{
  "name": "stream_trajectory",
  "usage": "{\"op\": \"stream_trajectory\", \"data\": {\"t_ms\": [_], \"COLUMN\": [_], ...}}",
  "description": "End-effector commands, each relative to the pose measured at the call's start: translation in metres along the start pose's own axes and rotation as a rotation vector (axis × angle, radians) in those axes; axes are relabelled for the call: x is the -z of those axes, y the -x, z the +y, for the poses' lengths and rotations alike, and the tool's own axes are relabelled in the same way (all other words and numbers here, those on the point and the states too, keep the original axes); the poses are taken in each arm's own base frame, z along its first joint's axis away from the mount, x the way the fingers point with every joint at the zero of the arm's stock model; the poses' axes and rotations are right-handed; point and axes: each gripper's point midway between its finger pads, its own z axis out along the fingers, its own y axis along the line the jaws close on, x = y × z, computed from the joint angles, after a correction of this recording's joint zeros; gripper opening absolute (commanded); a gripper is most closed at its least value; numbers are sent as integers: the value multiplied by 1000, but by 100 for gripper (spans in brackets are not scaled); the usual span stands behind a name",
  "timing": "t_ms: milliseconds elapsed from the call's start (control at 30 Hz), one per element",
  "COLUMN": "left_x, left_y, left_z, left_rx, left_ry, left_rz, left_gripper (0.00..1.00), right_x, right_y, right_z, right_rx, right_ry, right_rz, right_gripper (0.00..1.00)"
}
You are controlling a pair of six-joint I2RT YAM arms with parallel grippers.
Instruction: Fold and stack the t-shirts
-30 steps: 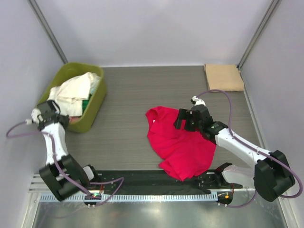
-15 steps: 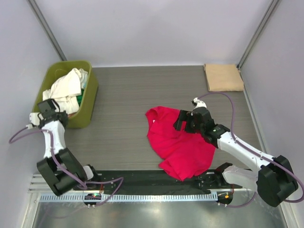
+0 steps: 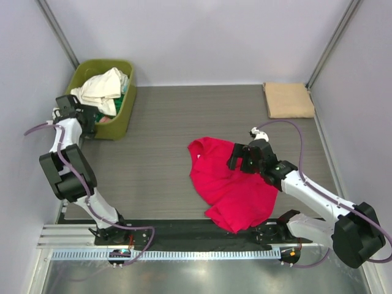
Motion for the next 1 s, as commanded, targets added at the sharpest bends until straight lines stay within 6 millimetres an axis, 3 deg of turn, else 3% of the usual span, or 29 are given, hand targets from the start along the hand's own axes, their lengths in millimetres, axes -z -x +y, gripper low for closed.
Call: {"op": "stream_trajectory", "data": {"t_ms": [0,67,100,167,200,267,300,333,367,433,467,533,567,633,667,767,967], "left_x": [80,91,116,134,143,164,171,178,187,189,197,188,194,189,189,182,168], "left_y": [-4,-14,-18,-31,-49,-63,-88,-97,-131,-159,-196,-232,-266,-306,-336,-385,-430], "left_z": [-87,-69,-65,-53,-46,-35,-29,-22,-21,-9,-2,18,26,46,59,84,101], "left_rx": [-84,-146,-186,-312,-370,-471,-543,-577,-651,-752,-848,-979,-1045,-1131,-1188,-1260,-1314], "left_ry": [-370,-347,-336,-315,-293,-282,-283,-281,-319,-313,-337,-306,-346,-357,-367,-376,-350], "left_rz": [-36,-46,-83,-116,-102,-130,-84,-90,-32,-5,54,107,190,313,385,475,562], "left_gripper": [91,93,93,94,94,91,89,84,81,72,71,70,70,69,68,67,61], "right_x": [-1,-2,-1,5,8,15,23,31,36,49,53,64,66,72,75,79,83], "right_y": [14,13,13,17,20,24,28,29,30,28,29,26,25,25,27,27,27], "right_z": [15,13,12,6,0,-20,-28,-48,-53,-65,-69,-76,-76,-75,-73,-73,-73], "right_rx": [21,28,33,29,20,-37,-74,-110,-175,-230,-278,-326,-343,-348,-344,-310,-278], "right_ry": [19,-1,-10,-54,-83,-189,-221,-317,-334,-335,-340,-327,-313,-289,-277,-293,-306], "right_rz": [-19,-15,-17,-44,-61,-111,-150,-192,-229,-296,-334,-377,-382,-395,-394,-374,-349], "right_gripper": [96,97,96,97,96,97,98,100,100,100,100,100,100,98,98,98,98]}}
